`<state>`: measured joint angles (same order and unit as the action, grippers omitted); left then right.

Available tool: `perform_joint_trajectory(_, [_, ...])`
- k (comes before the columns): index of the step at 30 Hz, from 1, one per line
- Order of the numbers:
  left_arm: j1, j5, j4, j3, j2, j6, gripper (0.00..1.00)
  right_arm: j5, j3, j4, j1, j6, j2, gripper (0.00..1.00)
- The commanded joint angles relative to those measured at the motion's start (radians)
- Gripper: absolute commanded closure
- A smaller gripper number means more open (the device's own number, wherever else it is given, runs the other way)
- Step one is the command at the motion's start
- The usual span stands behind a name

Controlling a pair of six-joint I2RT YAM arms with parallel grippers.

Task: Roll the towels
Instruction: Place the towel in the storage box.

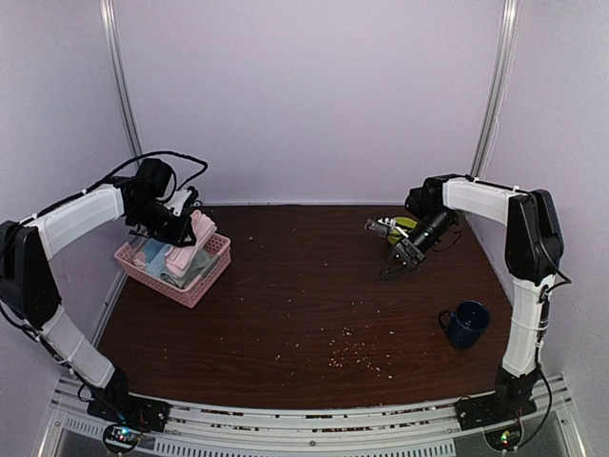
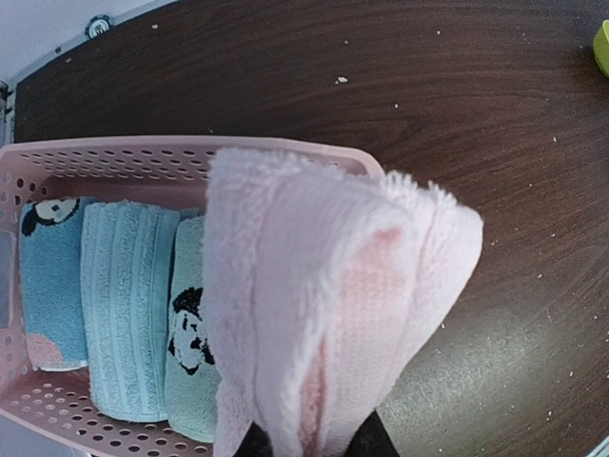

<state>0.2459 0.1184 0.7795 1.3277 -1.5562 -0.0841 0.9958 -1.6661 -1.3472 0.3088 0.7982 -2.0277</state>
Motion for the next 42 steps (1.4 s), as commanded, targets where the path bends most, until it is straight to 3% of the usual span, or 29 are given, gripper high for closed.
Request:
perform_joint_trajectory(1, [-0.033,0.098,-0.031,0.025,-0.072,0.020,1.00,0.022,0.012,-0.010,-0.005,0.018,-0.003,0.52])
perform_joint_trajectory(9, [-0.034,0.150,-0.019,0.079,-0.146,-0.001,1.00,0.020,0.024,-0.009,-0.005,0.028,-0.003,0.52])
perform_joint_trajectory(19, [-0.040,0.112,-0.001,0.060,-0.184,0.004,1.00,0.021,0.028,-0.010,-0.007,0.031,0.002,0.52])
perform_joint_trajectory(35, [-0.060,0.178,-0.042,0.034,-0.335,0.012,1.00,0.021,0.037,-0.009,-0.005,0.028,-0.002,0.53])
perform_joint_trajectory(38, [-0.059,0.139,-0.046,0.037,-0.359,0.019,1.00,0.020,0.037,-0.008,-0.006,0.030,-0.006,0.53])
perform_joint_trajectory(42, [-0.036,-0.059,-0.073,0.016,-0.328,-0.006,1.00,0.017,0.040,-0.009,-0.005,0.031,-0.008,0.53])
